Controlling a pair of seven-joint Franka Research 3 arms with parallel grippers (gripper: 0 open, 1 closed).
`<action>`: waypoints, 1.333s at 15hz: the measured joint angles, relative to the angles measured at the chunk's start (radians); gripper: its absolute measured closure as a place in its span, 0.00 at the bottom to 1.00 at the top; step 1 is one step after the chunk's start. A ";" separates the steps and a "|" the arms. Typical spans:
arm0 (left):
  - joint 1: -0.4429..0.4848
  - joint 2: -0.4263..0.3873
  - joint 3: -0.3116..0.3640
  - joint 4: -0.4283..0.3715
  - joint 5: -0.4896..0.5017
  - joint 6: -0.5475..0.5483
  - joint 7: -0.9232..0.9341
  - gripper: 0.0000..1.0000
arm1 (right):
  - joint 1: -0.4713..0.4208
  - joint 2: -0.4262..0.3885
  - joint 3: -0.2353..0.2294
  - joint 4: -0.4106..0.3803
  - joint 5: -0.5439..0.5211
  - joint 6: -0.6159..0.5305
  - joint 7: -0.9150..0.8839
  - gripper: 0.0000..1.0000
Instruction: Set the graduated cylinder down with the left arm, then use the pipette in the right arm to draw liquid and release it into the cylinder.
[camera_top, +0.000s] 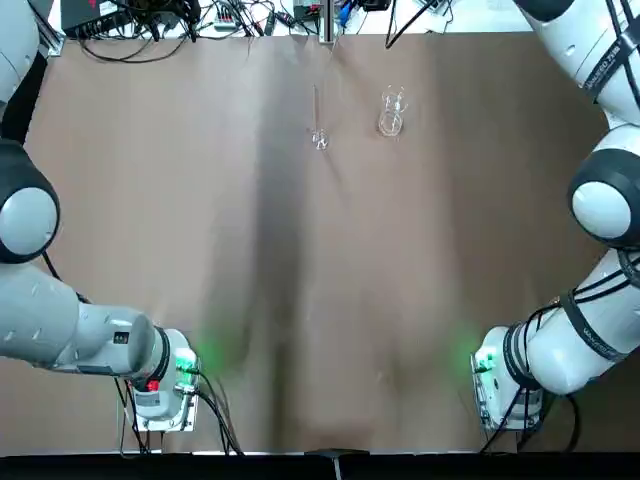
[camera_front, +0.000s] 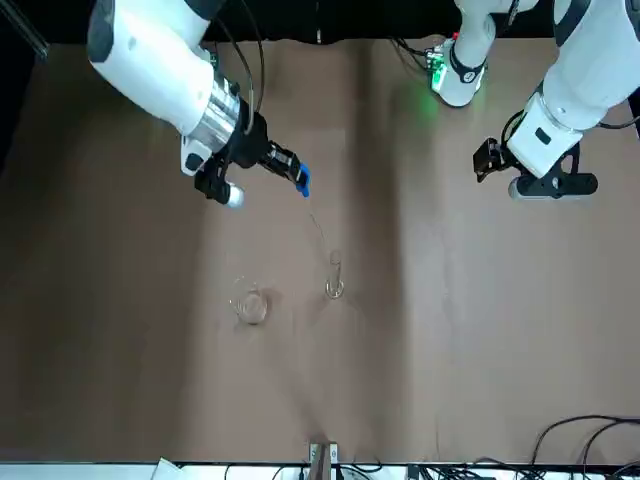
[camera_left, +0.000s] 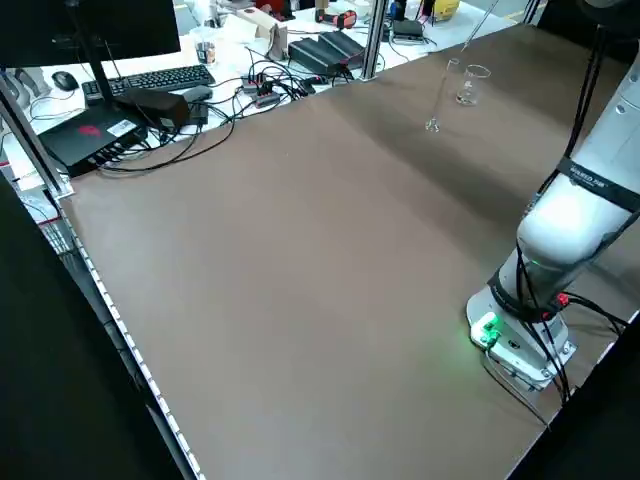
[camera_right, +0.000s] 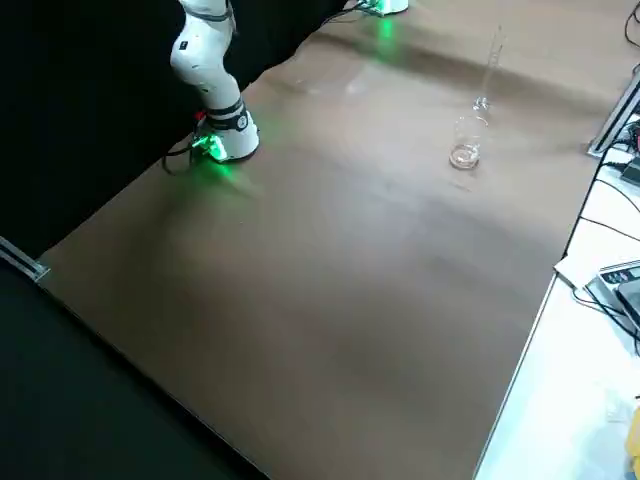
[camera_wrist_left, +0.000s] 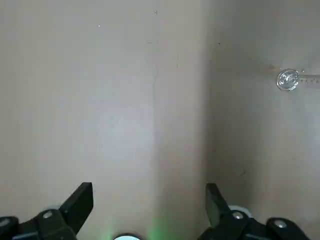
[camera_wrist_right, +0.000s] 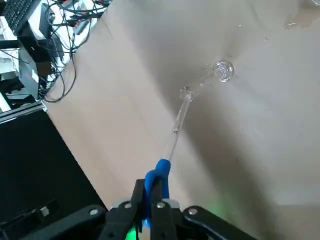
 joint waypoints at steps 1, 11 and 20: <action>0.000 0.000 0.000 0.000 0.000 0.000 0.000 0.01 | 0.000 -0.005 -0.002 0.000 0.000 -0.001 0.004 0.93; 0.000 0.000 -0.001 0.000 0.000 0.000 0.000 0.01 | -0.148 -0.008 -0.015 -0.002 -0.002 -0.098 -0.061 0.93; -0.005 0.000 -0.045 0.001 0.000 0.000 0.000 0.01 | -0.235 0.014 -0.017 -0.095 -0.112 -0.177 -0.240 0.93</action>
